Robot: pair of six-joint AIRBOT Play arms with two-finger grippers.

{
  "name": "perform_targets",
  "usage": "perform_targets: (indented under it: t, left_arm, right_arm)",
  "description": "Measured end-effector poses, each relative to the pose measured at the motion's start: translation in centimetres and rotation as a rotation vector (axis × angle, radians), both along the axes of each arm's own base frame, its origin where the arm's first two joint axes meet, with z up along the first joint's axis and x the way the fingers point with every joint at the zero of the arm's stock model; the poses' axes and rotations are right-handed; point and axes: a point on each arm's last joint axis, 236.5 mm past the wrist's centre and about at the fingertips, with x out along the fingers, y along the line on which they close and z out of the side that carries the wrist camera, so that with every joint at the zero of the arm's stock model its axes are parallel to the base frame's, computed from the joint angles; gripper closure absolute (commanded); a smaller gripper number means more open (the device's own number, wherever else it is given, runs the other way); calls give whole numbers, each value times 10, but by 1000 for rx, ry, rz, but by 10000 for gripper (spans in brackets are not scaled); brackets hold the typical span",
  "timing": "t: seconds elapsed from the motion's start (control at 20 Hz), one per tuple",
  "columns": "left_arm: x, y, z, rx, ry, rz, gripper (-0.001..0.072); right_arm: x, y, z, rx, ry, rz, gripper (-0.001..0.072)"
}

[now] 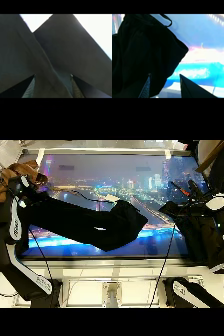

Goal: Fold the clothes and pants, and hang the long-sleeved shirts on hangers.

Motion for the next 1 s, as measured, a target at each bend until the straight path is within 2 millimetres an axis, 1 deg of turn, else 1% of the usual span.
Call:
perform_targets:
  t: [0.3,0.35,0.4,0.45,0.55,0.6,0.7,0.75,0.85,0.9,1.0]
  left_arm:
    - [-3,-3,-17,-40,31,59,228]
    - [-3,-4,-21,-49,36,61,345]
    - [-4,-6,-23,-59,40,66,686]
    - [-4,-7,-25,-64,43,67,700]
    - [-4,-7,-25,-64,44,48,700]
    - [-5,-6,-22,-60,45,38,700]
    - [-7,3,-7,-36,32,25,701]
    - [-9,9,3,-21,21,25,701]
    - [-12,24,31,11,-20,29,701]
    - [-14,30,47,25,-44,34,701]
    - [-20,45,82,56,-96,44,701]
  right_arm:
    - [0,-1,-1,-16,-10,20,311]
    - [0,-1,-1,-16,-11,20,312]
    - [0,-1,-1,-17,-12,21,312]
    - [0,-1,-1,-18,-12,22,312]
    - [0,-1,-1,-18,-12,22,312]
    - [0,-1,-1,-19,-12,23,312]
    - [0,-1,-1,-22,-12,25,311]
    - [-1,0,-3,-26,-7,31,311]
    - [-3,4,-13,-37,20,55,311]
    - [-4,10,-20,-35,40,74,310]
    - [-3,22,-41,-37,85,118,306]
